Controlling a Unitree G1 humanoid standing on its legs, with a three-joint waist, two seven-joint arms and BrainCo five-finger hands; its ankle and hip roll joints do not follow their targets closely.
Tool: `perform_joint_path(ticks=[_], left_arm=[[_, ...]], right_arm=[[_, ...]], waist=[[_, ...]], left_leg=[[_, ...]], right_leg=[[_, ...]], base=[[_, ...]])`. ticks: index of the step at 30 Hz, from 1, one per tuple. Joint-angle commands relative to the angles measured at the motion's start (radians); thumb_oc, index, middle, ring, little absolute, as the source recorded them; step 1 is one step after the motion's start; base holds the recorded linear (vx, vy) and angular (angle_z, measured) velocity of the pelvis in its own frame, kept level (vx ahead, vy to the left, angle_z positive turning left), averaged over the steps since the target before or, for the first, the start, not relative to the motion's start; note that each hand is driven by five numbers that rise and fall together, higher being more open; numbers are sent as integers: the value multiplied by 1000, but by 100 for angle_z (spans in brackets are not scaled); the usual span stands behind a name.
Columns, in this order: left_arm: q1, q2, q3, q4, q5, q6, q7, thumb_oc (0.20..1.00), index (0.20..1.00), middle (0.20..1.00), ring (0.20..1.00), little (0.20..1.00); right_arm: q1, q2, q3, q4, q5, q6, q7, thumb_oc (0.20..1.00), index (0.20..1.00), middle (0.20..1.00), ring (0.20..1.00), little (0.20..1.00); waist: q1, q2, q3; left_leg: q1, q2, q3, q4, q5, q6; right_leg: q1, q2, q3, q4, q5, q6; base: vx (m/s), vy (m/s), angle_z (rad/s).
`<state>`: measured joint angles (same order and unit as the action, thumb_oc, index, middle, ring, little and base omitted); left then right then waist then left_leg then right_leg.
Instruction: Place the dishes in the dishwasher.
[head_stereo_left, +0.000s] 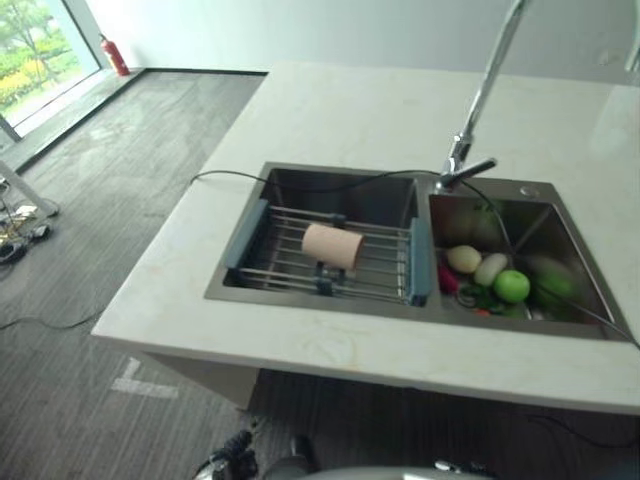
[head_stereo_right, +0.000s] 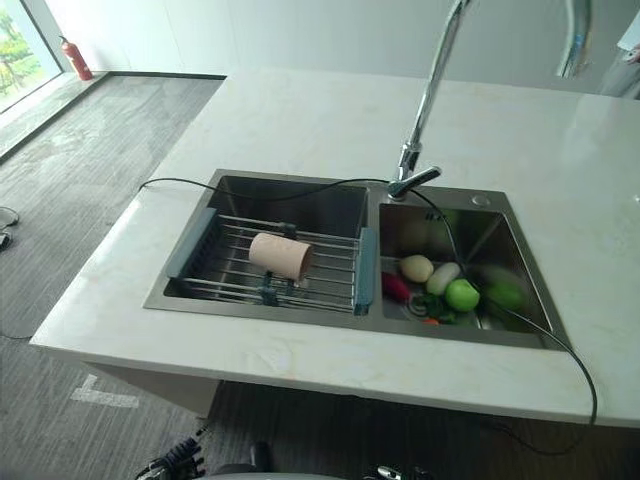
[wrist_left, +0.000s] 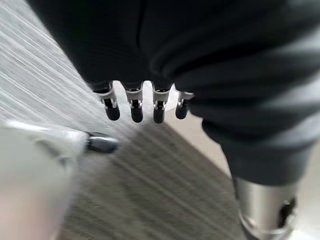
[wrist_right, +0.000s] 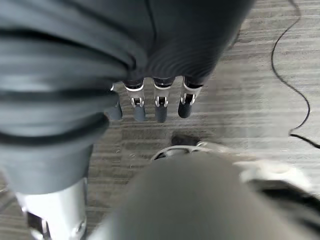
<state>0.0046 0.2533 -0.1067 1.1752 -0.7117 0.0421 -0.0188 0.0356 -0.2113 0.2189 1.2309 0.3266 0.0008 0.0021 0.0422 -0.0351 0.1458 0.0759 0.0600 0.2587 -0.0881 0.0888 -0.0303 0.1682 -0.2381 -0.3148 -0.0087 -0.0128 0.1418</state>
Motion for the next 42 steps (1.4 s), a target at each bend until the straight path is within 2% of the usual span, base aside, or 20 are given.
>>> perform_joint_path(ticks=[1,6,8,13,16,19,20,21,22,23,24,26,27,30,31,34,36,39,41,42], left_arm=[[-31,-25,42,37,-60,-16,16,1000,1000,1000,1000,1000],[-24,-8,110,50,-126,-58,18,1000,1000,1000,1000,1000],[-19,0,144,40,-214,-103,36,1000,1000,1000,1000,1000],[-2,55,246,3,-336,-151,102,1000,1000,1000,1000,1000],[15,176,385,-7,-330,-147,145,1000,1000,1000,1000,1000],[18,265,445,-17,-271,-156,170,1000,1000,1000,1000,1000],[20,363,490,-40,-207,-164,193,1000,1000,1000,1000,1000],[20,379,496,-45,-181,-185,203,1000,1000,1000,1000,1000],[24,457,518,-68,-9,-260,308,1000,1000,1000,1000,1000],[24,465,520,-71,24,-274,334,1000,1000,1000,1000,1000],[42,570,521,-157,295,-336,526,1000,1000,1000,1000,1000],[49,610,528,-219,370,-337,582,1000,1000,1000,1000,1000],[71,669,535,-350,461,-298,653,1000,1000,1000,1000,1000],[85,735,549,-500,584,-275,708,1000,1000,1000,1000,1000],[85,754,550,-552,625,-292,710,1000,1000,1000,1000,1000],[30,808,500,-733,681,-337,588,1000,1000,1000,1000,1000],[-100,843,389,-869,699,-316,505,1000,1000,1000,1000,1000],[-198,851,299,-903,699,-300,436,1000,1000,1000,1000,1000],[-301,849,194,-944,712,-281,351,1000,1000,1000,1000,1000],[-301,849,194,-944,712,-281,351,1000,1000,1000,1000,1000]], right_arm=[[-52,-23,-7,16,28,-29,-13,1000,1000,1000,1000,1000],[-51,-30,-18,11,21,-17,-14,1000,1000,1000,1000,1000],[-50,-35,-25,8,21,-14,-11,1000,1000,1000,1000,1000],[-42,-48,-39,7,31,-4,-11,1000,1000,1000,1000,1000],[-27,-62,-53,18,32,-7,-7,1000,1000,1000,1000,1000],[-18,-72,-55,26,33,-15,0,1000,1000,1000,1000,1000],[-8,-80,-56,28,33,-24,4,1000,1000,1000,1000,1000],[-6,-81,-56,28,35,-25,5,1000,1000,1000,1000,1000],[3,-85,-52,20,42,-25,5,1000,1000,1000,1000,1000],[3,-85,-51,19,43,-25,5,1000,1000,1000,1000,1000],[22,-83,-48,-4,54,-25,0,1000,1000,1000,1000,1000],[29,-81,-51,-13,61,-26,-2,1000,1000,1000,1000,1000],[42,-80,-52,-28,75,-24,0,1000,1000,1000,1000,1000],[52,-75,-47,-41,91,-22,-1,1000,1000,1000,1000,1000],[55,-74,-42,-50,97,-16,-3,1000,1000,1000,1000,1000],[72,-72,-35,-57,82,-15,6,1000,1000,1000,1000,1000],[73,-71,-39,-40,73,-14,14,1000,1000,1000,1000,1000],[72,-68,-37,-35,58,-15,17,1000,1000,1000,1000,1000],[76,-65,-34,-34,54,-18,20,1000,1000,1000,1000,1000],[76,-65,-34,-34,54,-18,20,1000,1000,1000,1000,1000]], waist=[[37,55,16],[39,54,11],[41,57,9],[48,65,7],[52,78,3],[53,86,-1],[54,95,-5],[54,96,-6],[54,101,-5],[54,101,-7],[56,103,-4],[60,103,-7],[67,101,-6],[71,96,-11],[68,93,-17],[45,86,-26],[19,87,-40],[-5,89,-46],[-33,87,-51],[-33,87,-51]], left_leg=[[15,32,-66,9,-49,-26],[28,17,-62,1,-65,-12],[31,12,-57,1,-73,-9],[33,4,-59,1,-80,-4],[36,1,-60,1,-83,-4],[36,-1,-60,1,-85,-5],[37,-3,-59,1,-87,-5],[37,-4,-59,1,-88,-5],[41,-6,-58,1,-91,-5],[38,-6,-58,1,-89,-5],[42,-6,-54,1,-92,-6],[37,-6,-53,1,-91,-7],[42,-8,-54,1,-96,-8],[46,-8,-54,1,-101,-11],[44,-6,-52,1,-101,-11],[55,-2,-30,1,-110,-14],[62,0,-14,1,-117,-15],[68,1,-1,1,-121,-16],[75,3,16,1,-125,-17],[75,3,16,1,-125,-17]], right_leg=[[-48,58,10,63,-20,-6],[-53,41,18,45,1,8],[-52,35,15,36,7,12],[-50,27,9,29,10,18],[-45,24,2,18,13,24],[-43,23,0,11,14,26],[-41,22,-2,4,16,29],[-41,22,-3,3,16,30],[-34,23,-2,-3,16,31],[-37,23,-2,-5,18,31],[-31,26,-1,-10,20,34],[-34,27,-2,-15,24,34],[-26,29,-3,-19,23,35],[-22,30,-5,-22,21,34],[-27,32,-3,-24,23,33],[-27,37,11,-29,22,31],[-29,42,28,-33,23,31],[-32,44,42,-39,29,35],[-37,46,64,-48,38,41],[-37,46,64,-48,38,41]], base=[[50,60,-2],[30,55,-5],[6,44,-3],[-2,19,-1],[0,0,0],[0,0,0],[0,0,0],[0,0,0],[0,0,0],[0,0,0],[0,0,0],[-23,-51,-1],[-20,-71,-2],[-1,-57,2],[17,-67,3],[25,-42,-8],[70,-33,-19],[74,-40,-14],[81,-58,-31],[68,-62,-35]])
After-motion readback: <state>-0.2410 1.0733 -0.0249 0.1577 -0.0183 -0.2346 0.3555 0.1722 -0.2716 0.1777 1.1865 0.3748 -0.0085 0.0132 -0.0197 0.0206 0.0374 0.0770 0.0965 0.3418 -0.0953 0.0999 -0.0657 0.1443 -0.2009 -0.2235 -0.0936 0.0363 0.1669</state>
